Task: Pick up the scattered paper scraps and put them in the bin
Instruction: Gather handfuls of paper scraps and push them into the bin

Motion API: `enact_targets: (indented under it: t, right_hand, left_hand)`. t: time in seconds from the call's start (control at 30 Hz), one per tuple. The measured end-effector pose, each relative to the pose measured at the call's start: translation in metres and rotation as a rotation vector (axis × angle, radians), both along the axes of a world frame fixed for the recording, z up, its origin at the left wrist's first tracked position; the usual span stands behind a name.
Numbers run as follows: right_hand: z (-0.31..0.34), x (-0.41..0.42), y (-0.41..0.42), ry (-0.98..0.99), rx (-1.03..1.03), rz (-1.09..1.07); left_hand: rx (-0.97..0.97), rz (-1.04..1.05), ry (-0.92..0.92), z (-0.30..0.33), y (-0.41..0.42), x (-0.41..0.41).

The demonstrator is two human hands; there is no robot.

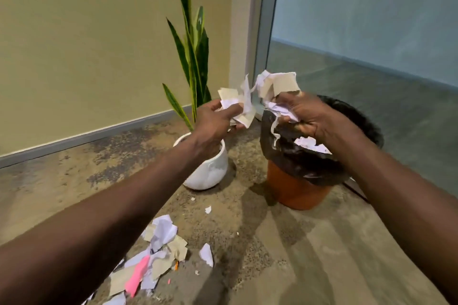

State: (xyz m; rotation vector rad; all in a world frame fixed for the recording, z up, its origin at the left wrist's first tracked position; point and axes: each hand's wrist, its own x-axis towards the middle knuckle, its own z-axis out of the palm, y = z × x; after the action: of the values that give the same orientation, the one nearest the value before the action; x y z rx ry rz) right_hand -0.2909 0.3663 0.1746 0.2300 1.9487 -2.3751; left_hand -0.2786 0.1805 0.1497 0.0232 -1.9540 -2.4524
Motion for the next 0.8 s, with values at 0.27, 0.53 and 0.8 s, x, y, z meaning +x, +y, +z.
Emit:
enact_targets:
  t: [0.27, 0.53, 0.8]
  right_hand:
    - [-0.014, -0.017, 0.103, -0.192, 0.282, -0.22]
    - [-0.022, -0.023, 0.105, -0.302, 0.484, -0.183]
    - [-0.006, -0.03, 0.045, 0.033, 0.958, -0.337]
  left_hand:
    - [-0.386, -0.348, -0.083, 0.043, 0.109, -0.021]
    - [-0.047, -0.616, -0.302, 0.027, 0.116, -0.039]
    - [0.097, -0.243, -0.166, -0.014, 0.05, -0.033]
